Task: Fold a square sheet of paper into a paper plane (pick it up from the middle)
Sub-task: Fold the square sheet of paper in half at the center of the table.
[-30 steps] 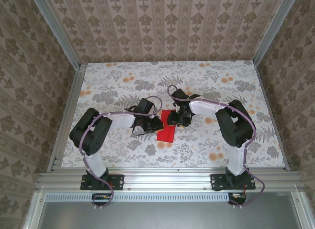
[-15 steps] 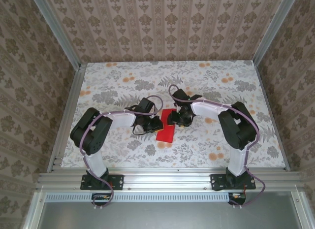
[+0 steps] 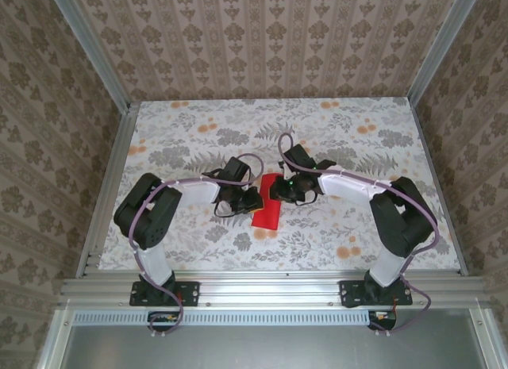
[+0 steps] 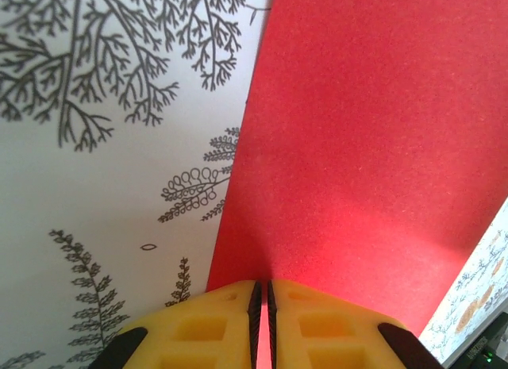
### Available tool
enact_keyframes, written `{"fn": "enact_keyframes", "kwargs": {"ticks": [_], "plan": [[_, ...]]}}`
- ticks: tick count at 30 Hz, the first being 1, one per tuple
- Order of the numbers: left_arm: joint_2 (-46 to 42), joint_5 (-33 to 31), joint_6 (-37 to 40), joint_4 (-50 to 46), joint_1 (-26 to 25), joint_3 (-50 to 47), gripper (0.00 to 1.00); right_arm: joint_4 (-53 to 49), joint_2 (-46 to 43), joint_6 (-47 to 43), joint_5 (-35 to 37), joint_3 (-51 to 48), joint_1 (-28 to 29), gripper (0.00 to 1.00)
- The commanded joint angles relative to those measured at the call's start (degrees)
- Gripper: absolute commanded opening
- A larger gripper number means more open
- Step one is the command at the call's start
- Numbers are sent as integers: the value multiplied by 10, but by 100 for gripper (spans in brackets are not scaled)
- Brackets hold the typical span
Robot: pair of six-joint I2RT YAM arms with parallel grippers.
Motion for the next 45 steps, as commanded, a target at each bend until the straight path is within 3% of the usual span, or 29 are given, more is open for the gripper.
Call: {"fn": "enact_keyframes", "kwargs": {"ticks": [1, 21, 28, 37, 45], "plan": [[24, -26, 12, -42, -7, 1, 15, 23, 23, 11, -36, -8, 6, 20], [37, -61, 22, -96, -8, 4, 13, 85, 78, 7, -26, -71, -23, 21], [43, -62, 26, -100, -8, 3, 13, 117, 46, 14, -52, -93, -36, 20], [49, -64, 23, -102, -13, 11, 13, 138, 1, 35, -101, -146, -12, 21], [49, -73, 18, -103, -18, 11, 13, 140, 14, 42, -70, -165, -9, 20]]}}
